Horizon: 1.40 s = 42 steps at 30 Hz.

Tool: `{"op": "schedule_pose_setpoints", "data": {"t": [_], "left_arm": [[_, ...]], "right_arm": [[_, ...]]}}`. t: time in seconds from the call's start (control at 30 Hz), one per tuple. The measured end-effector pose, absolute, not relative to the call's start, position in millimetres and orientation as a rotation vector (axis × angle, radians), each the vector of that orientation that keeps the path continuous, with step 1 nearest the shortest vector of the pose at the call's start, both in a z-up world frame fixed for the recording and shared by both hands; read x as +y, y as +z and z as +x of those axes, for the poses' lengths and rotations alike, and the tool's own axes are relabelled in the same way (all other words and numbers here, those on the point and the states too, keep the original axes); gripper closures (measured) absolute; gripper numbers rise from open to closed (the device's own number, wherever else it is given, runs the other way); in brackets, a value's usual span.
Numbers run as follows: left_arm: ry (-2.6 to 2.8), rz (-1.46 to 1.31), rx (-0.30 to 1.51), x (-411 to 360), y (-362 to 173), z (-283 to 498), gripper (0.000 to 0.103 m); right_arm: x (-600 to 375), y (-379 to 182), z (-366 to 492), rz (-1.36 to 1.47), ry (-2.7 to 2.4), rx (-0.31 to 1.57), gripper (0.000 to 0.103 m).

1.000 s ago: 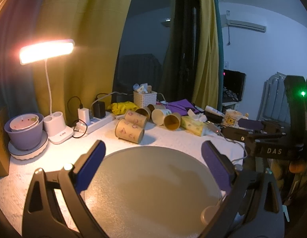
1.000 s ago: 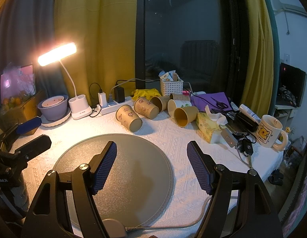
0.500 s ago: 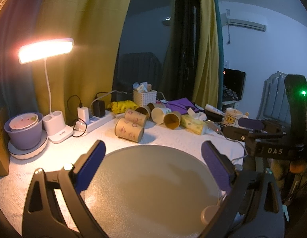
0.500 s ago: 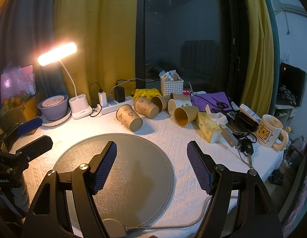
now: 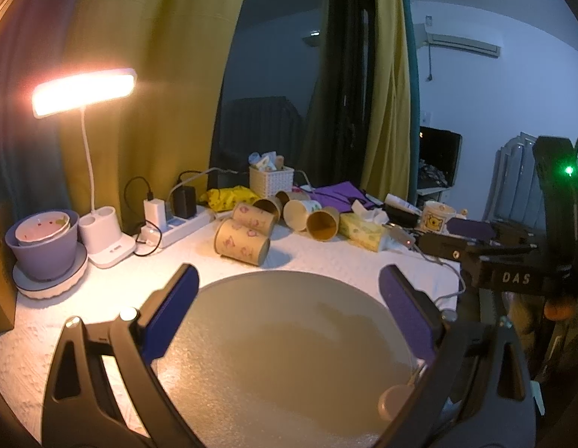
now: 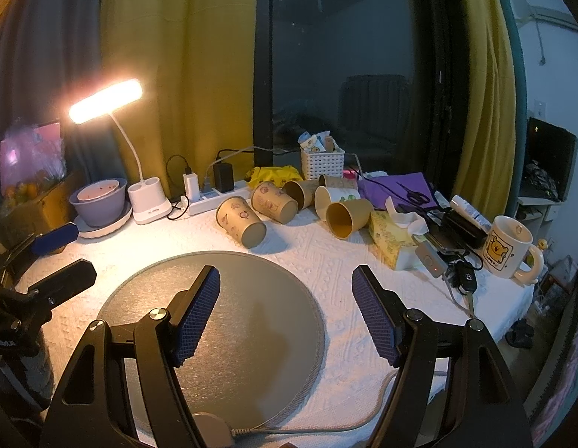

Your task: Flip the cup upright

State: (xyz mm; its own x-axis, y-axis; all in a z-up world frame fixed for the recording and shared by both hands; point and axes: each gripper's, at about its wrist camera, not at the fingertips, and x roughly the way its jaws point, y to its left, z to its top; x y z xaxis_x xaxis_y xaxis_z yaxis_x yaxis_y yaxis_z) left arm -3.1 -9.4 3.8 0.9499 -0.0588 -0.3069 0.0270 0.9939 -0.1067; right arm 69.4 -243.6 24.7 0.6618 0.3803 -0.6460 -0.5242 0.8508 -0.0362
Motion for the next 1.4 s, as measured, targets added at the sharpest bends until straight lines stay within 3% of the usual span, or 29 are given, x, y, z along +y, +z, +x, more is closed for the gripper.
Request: {"op": "schedule_pose_setpoints", "data": {"t": [0.73, 1.4], "left_arm": [[0.068, -0.224, 0.623, 16.8, -14.3, 149.5, 0.005], [0.204, -0.587, 0.832, 57.9, -75.9, 296.7, 0.007]], "right_arm": [[-242.4, -36.6, 225.4, -0.200, 0.593, 0.773, 0.027], [-210.5, -62.1, 337.8, -0.139, 0.699, 0.814, 0.027]]}}
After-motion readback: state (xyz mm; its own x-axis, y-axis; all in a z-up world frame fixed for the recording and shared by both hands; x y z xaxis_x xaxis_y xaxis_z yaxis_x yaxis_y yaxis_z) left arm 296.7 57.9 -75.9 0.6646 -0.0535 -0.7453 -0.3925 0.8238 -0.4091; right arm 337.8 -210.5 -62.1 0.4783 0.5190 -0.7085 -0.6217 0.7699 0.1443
